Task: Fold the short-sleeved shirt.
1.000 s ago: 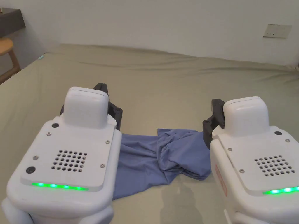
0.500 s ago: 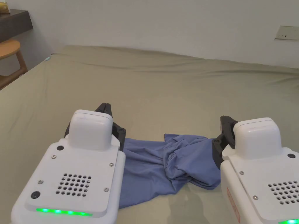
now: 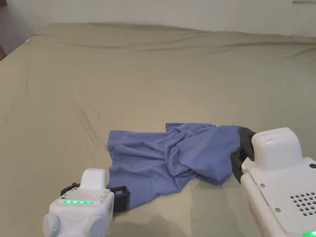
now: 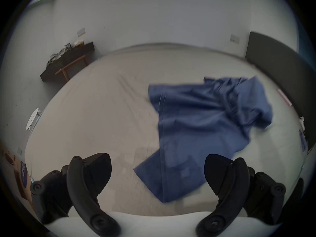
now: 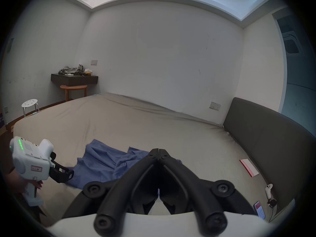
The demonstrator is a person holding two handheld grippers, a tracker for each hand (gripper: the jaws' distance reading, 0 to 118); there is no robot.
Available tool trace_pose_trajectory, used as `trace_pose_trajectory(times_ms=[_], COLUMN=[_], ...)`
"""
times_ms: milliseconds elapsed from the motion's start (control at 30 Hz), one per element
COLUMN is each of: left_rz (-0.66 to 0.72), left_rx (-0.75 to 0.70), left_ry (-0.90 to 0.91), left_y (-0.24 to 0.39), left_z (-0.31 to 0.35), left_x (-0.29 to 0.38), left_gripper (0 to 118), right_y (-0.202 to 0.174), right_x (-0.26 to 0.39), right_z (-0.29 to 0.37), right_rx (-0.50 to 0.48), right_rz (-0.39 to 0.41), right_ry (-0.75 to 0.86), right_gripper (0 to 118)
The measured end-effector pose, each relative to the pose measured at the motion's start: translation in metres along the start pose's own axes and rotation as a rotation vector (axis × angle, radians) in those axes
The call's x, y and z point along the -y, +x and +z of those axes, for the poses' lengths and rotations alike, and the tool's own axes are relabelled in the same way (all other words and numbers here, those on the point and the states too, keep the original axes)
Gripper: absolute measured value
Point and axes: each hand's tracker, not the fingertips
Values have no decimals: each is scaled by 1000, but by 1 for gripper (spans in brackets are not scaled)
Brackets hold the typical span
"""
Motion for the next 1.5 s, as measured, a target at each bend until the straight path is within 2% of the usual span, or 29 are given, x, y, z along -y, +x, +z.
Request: trace_pose_trajectory(times_ms=[133,167,200,233,300,333,367,467,533,633,733,767,800,833,1033,1067,1100,1167,1200,1233,1267,1367,1500], left_rz=[12,11,13,22,10,-20,-58,-145,-58,18,28,30,33,42,35,23,11,-17,-23,-28,-29,-30,-44], left_rx=[-4,0,12,34,79,76,100,75,113,116,111,110,109,108,88,86,78,68,64,60,54,51,43], left_ry=[-44,-53,-53,-34,-2,17,25,37,54,121,191,211,220,236,270,268,268,261,258,260,262,261,299], left_y=[5,7,8,8,13,20,27,40,28,10,-5,-9,-15,-19,-26,-26,-26,-24,-24,-23,-23,-22,-18], left_z=[-31,-34,-34,-31,-23,-20,-18,-12,-8,13,41,48,52,58,69,67,65,62,59,58,57,56,67], left_x=[6,6,7,6,4,4,3,2,-1,-10,-21,-24,-27,-29,-31,-30,-27,-21,-18,-16,-14,-12,-16], left_gripper=[109,106,98,85,38,19,12,9,9,9,9,9,9,9,8,8,8,8,8,8,8,7,7], right_y=[10,13,16,18,23,25,27,33,42,51,54,54,54,52,46,45,44,37,32,25,25,27,50], right_x=[16,20,24,29,38,43,48,61,70,83,98,103,110,116,145,147,152,152,149,138,137,130,103], right_z=[-14,-17,-21,-25,-35,-41,-48,-70,-85,-111,-145,-157,-171,-184,-242,-246,-251,-248,-244,-236,-234,-219,-182], right_rx=[8,9,9,10,15,15,14,-7,-45,-39,-44,-50,-57,-66,-86,-99,-117,-203,-147,-164,-193,-167,-162], right_rz=[15,15,13,11,5,0,-6,-11,-48,-59,-26,-25,-36,-61,-127,-133,-131,-155,-112,-87,-94,-91,-153], right_ry=[-64,-78,-95,-114,-155,-183,-216,-292,-339,-410,-474,-507,-543,-570,-685,-693,-690,-657,-637,-619,-600,-587,-490], right_gripper=[0,0,0,0,0,0,0,0,0,28,71,99,111,115,111,98,76,46,25,15,15,15,15])
